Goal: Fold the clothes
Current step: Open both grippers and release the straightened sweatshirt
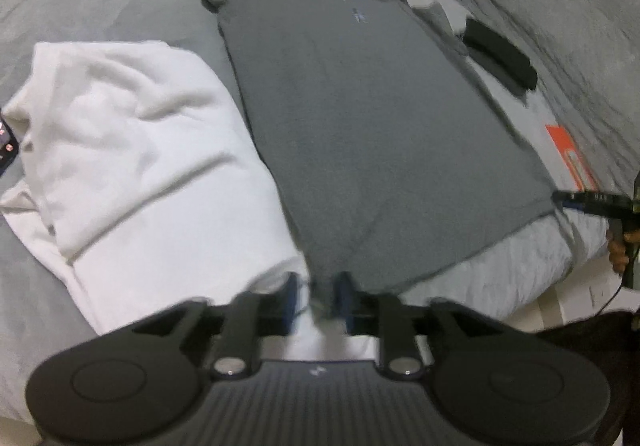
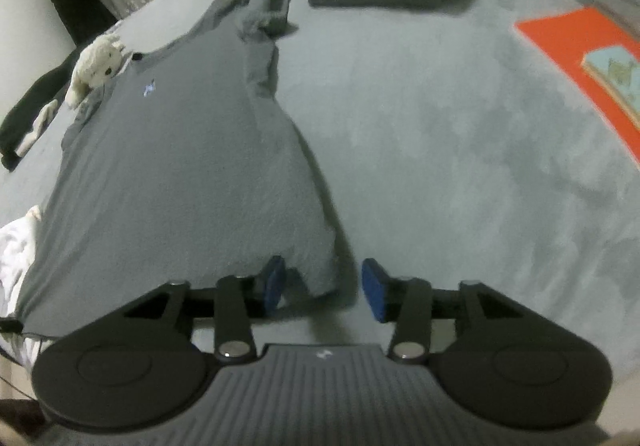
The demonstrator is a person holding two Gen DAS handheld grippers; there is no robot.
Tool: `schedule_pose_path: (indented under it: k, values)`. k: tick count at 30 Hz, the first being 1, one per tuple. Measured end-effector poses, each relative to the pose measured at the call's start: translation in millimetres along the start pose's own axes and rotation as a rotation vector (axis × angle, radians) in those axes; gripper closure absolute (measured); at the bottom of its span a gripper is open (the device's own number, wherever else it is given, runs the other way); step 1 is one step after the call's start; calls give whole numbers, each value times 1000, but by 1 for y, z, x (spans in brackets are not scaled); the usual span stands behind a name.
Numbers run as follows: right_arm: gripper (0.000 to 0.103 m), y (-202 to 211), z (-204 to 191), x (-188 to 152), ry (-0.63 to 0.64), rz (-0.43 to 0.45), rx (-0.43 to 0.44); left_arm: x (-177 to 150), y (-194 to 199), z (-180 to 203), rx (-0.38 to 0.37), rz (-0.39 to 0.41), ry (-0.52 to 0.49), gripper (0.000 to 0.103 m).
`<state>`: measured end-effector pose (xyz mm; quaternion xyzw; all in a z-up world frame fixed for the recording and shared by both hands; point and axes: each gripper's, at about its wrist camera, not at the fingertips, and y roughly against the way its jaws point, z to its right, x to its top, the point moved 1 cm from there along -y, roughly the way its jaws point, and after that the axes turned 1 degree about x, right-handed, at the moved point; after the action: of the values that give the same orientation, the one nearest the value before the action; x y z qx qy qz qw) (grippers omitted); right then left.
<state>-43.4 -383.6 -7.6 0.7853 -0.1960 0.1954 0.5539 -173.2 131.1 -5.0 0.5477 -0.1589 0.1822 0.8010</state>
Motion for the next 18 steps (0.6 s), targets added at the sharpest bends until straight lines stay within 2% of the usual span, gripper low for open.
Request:
schedule_pose_path:
  k: [1,4,7,10,15,16,17,18]
  values:
    - [53,1,1,1,-5,10,-3,2,3,-2,1,23,8,63]
    - [53,0,3,4,-31,49,-15,8,10,-5,2,79,40,62]
    - [53,5,-2,8,-18,130,-48,14,16,-6,16,156,58,58]
    - [53,7,-14,11,1,208,-35,21,15,-2,63,236,72,55]
    - [53,-8,-42,15,62,253,-40,36,10,12,113,337,59,53]
    - [53,-12,-49,16,77,255,-41,38,8,16,118,356,48,48]
    - [53,-17,-56,17,92,257,-42,41,5,22,122,376,32,37]
    - [53,-22,-62,17,107,257,-41,43,1,27,126,389,19,34]
